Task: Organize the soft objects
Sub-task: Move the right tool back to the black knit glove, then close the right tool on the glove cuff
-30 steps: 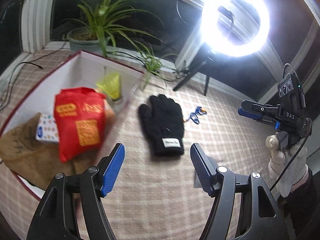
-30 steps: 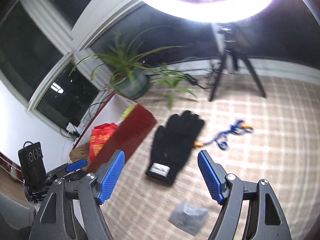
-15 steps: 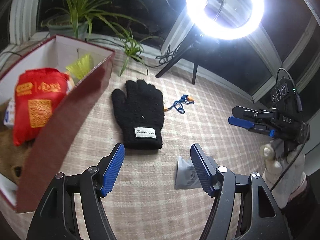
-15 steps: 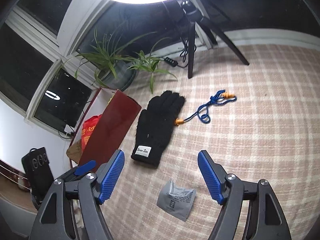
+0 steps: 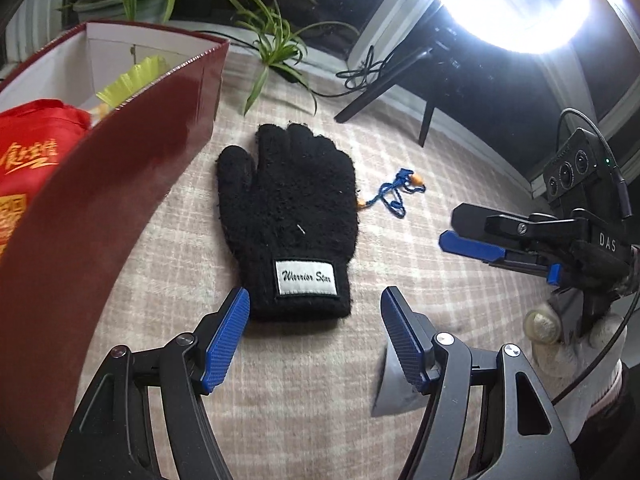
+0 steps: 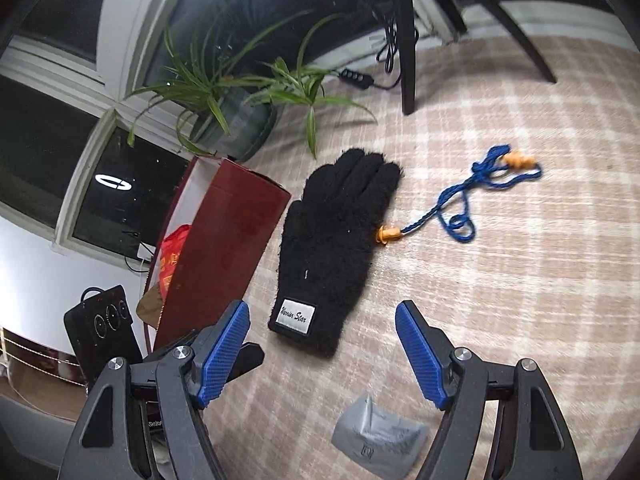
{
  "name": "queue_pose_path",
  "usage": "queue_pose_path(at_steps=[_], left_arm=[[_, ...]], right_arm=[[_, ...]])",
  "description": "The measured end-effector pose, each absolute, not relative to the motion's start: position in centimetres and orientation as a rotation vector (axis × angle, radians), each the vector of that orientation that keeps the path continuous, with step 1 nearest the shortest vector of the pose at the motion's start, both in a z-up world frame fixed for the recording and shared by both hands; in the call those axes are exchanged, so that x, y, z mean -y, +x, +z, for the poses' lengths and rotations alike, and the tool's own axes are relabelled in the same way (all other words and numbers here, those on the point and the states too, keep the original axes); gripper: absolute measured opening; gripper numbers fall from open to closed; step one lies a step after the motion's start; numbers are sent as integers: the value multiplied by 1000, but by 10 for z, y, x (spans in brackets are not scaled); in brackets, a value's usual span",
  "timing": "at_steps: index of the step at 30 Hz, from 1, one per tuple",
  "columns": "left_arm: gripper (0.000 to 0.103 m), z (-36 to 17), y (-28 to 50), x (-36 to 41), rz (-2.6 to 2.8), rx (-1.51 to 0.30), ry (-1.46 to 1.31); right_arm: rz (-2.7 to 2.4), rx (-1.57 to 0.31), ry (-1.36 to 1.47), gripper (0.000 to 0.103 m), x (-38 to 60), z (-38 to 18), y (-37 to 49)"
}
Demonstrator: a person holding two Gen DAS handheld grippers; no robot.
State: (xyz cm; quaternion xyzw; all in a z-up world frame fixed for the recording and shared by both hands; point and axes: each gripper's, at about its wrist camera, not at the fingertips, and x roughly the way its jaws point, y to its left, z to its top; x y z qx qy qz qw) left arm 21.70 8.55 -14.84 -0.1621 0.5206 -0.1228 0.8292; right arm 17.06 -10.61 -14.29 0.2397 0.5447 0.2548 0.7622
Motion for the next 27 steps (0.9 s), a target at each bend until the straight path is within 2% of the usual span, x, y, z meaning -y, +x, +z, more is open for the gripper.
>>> queue_pose_path(at_steps=[19,27], left_arm=[[68,-178,244,-90,-228,-1157,-353],[68,-187,250,-89,-228,-1182,-367]], right_arm=[[582,-1284,545,72,75,-183,207],[602,-1313,516,63,63,-190,214]])
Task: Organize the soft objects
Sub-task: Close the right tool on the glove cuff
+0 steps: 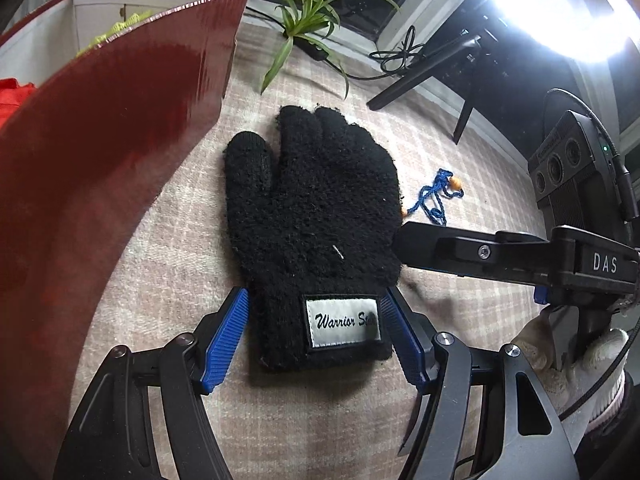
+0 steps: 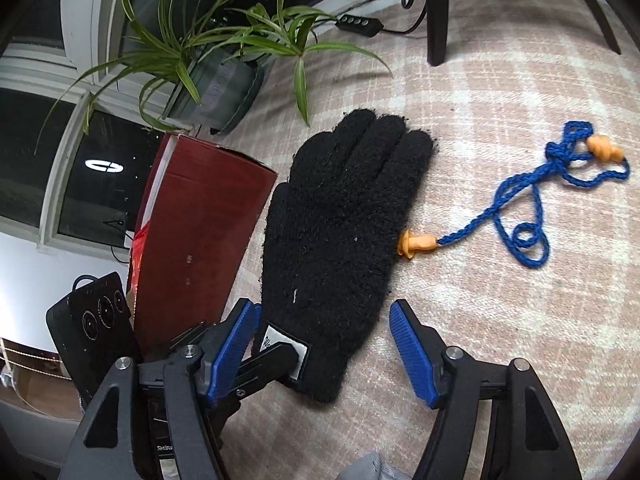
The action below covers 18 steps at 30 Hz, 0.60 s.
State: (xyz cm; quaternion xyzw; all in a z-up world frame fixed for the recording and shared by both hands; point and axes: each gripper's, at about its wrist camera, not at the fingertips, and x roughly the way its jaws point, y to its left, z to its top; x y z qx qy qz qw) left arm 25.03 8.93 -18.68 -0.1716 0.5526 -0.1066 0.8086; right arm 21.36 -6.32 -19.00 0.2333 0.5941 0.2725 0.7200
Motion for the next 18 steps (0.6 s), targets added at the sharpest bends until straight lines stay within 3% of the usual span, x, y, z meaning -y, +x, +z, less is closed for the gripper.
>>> queue_pose_path(at_steps=[12,18], left_arm=[[67,-186,255,-82,-265,-1164,-351],[57,-182,252,-82,-288,-1159,-360]], right_arm=[[613,-1335,539,45,56,-202,217],[614,-1327,553,30,53,-203,214]])
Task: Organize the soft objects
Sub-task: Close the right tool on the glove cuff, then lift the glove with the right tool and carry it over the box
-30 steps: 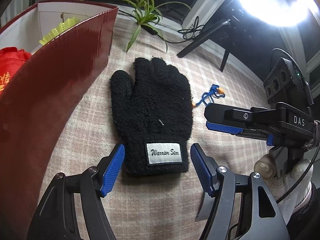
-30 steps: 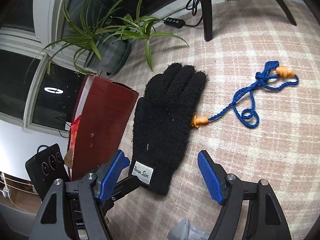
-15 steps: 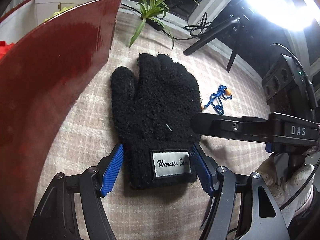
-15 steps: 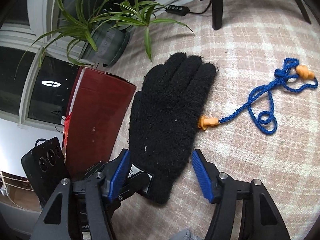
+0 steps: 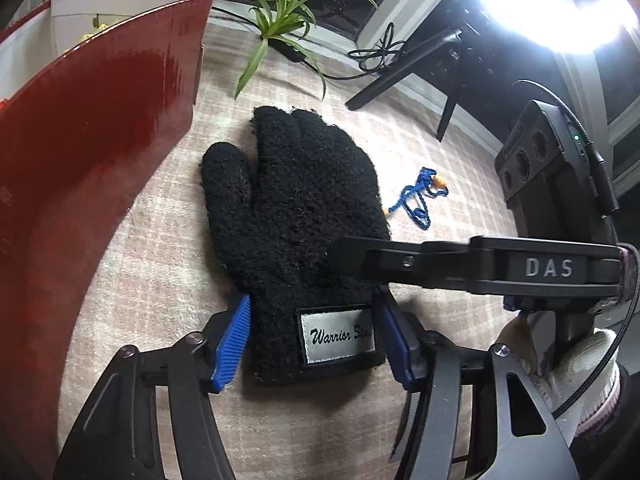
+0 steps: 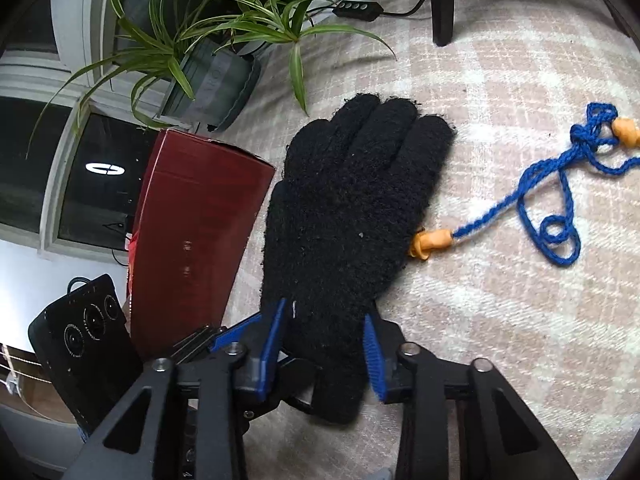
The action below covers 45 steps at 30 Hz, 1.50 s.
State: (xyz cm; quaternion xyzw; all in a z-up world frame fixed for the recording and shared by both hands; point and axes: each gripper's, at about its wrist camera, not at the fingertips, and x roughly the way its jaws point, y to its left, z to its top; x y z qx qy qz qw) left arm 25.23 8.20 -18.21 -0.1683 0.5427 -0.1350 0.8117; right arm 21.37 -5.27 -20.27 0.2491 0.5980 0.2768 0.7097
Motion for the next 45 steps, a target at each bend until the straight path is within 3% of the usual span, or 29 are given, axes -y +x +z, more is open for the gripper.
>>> queue_pose_path(at_steps=[8,33,45], left_arm=[[51,-173,244,-72,-330,-1137,-337],[47,-141,175,-64,-388,-1101,-384],[46,-98,141,-81,-367,-1015,-375]], right_arm=[[650,-1311,528,21,43,-194,204],[700,-1274,498,23,32,-158,120],[770,-1195,461,23,10,-115,95]])
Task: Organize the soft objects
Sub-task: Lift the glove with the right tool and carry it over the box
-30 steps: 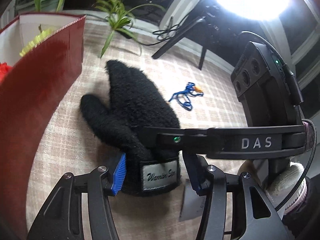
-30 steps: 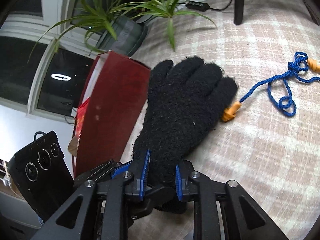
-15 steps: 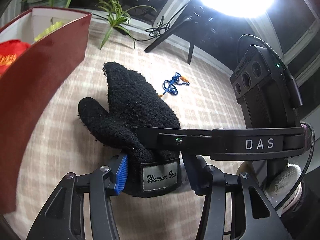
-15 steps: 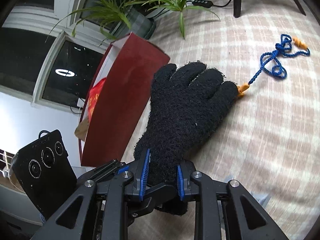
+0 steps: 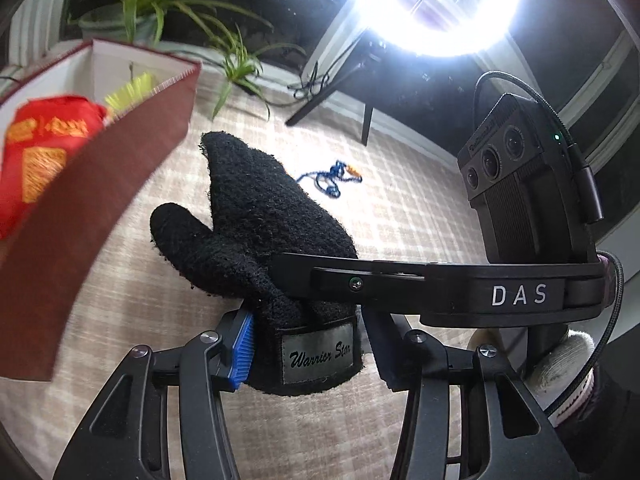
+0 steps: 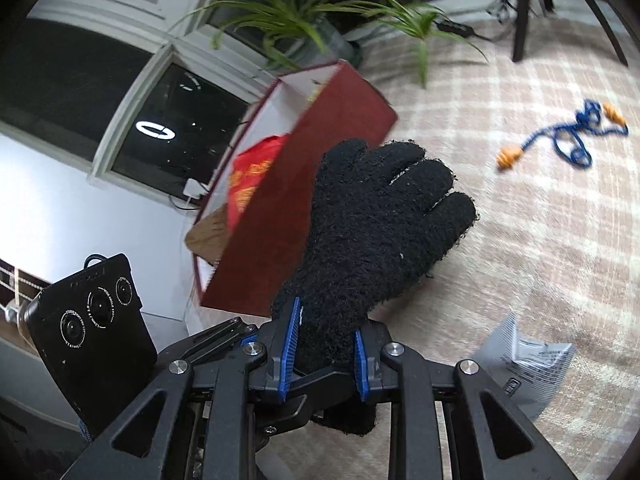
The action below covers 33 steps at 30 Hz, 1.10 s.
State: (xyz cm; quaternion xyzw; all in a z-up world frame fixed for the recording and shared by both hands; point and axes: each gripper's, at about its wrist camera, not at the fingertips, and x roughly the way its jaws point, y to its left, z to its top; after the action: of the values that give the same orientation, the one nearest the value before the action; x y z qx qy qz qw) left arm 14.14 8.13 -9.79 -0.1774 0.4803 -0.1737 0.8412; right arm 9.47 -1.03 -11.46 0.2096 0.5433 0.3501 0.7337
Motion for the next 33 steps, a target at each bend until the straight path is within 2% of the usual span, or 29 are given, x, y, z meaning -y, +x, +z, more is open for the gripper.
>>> queue_pose_path(at_steps=[18,33], left_arm=[[46,-36,109,-150,-206,-809,-353],[48,-35,101,-216,-37,-762,-349]], right_arm=[[937,-1060,295,23,-76,-40,92],[1041,-1044,180,23,-171,-39,106]])
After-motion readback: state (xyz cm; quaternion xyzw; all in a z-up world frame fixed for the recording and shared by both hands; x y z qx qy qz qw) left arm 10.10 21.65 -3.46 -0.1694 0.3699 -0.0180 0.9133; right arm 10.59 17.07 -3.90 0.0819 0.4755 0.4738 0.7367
